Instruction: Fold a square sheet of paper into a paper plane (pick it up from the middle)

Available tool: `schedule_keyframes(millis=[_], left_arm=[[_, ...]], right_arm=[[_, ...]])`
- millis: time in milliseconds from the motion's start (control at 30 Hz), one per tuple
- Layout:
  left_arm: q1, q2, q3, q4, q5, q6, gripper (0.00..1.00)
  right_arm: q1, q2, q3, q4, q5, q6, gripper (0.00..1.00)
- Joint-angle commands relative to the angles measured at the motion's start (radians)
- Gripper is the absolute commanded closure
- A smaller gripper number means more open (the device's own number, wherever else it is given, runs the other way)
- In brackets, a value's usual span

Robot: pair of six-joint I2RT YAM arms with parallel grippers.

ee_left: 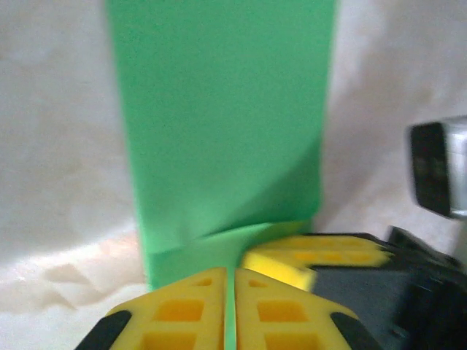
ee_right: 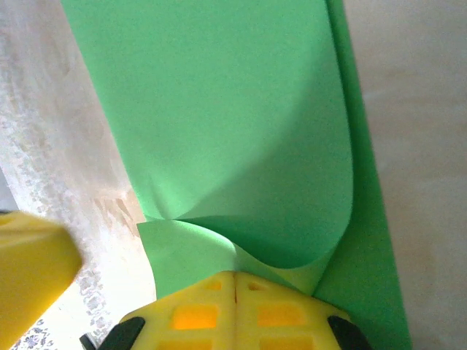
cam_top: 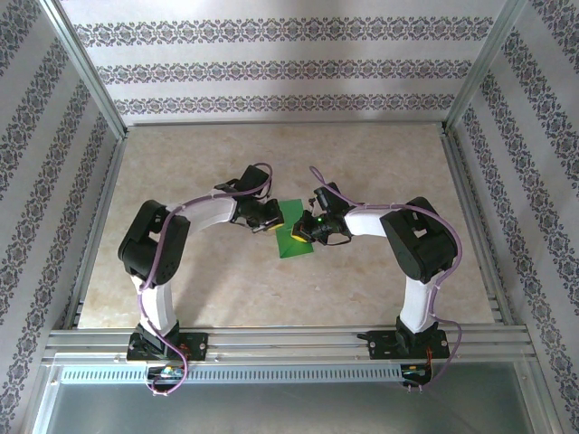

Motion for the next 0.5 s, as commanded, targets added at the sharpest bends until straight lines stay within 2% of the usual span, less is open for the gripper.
schedule_keyframes(millis=[0, 200, 467], left_arm=[[-0.038, -0.057, -0.048, 0.059, 0.058, -0.060, 0.87], [-0.089, -0.045, -0.091, 0.066, 0.089, -0.093, 0.88], [-0.099, -0.026, -0.140, 0.053, 0.110, -0.068, 0.89]], right_arm=[[0.005, 0.072, -0.032, -0.132, 0.137, -0.001, 0.98], [0.005, 0.077, -0.030, -0.133, 0.136, 0.002, 0.98], [0.005, 0.086, -0.027, -0.135, 0.132, 0.008, 0.98]])
